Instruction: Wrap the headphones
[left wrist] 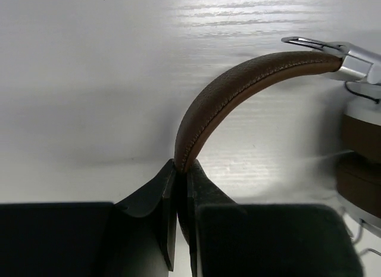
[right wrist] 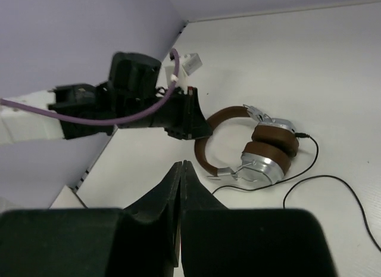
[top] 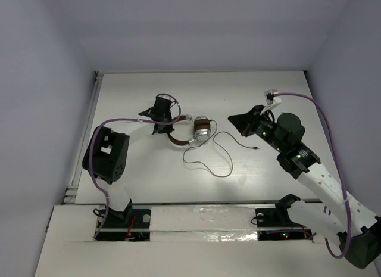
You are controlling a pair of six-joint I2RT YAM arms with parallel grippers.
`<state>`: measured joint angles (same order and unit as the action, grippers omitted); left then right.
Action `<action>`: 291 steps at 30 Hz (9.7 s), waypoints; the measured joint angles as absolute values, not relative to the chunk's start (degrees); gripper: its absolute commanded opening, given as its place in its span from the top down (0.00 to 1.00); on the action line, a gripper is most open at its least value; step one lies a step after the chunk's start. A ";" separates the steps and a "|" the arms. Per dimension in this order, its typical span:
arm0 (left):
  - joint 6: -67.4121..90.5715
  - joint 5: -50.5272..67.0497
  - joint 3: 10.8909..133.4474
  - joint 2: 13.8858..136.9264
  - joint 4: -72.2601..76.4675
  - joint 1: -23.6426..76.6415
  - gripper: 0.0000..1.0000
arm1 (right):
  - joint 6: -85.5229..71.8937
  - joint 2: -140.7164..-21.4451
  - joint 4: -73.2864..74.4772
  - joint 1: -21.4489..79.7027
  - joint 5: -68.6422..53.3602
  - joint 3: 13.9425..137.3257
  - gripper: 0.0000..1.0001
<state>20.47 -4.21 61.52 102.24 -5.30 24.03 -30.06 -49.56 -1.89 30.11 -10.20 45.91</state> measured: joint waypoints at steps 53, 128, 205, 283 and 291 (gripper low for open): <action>20.05 24.03 125.67 94.59 -34.48 14.13 1.00 | -24.34 -100.27 -47.07 30.11 -17.61 46.04 0.25; 61.06 28.29 58.94 82.78 18.48 1.15 1.00 | -24.62 -105.86 7.97 55.51 23.57 73.17 1.00; 17.96 -3.01 57.82 77.19 -13.96 34.06 1.00 | 0.51 -89.76 18.81 45.10 35.51 90.08 1.00; 27.14 32.49 77.45 67.77 -10.37 16.47 1.00 | -24.71 -92.82 -39.22 33.71 -26.96 47.83 0.77; 27.97 30.85 83.37 69.41 -10.61 14.59 1.00 | -27.73 -92.62 -42.92 33.71 -27.05 41.89 0.77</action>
<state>27.97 30.85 83.37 69.41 -10.61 14.59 -27.73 -92.62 -42.92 33.71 -27.05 41.89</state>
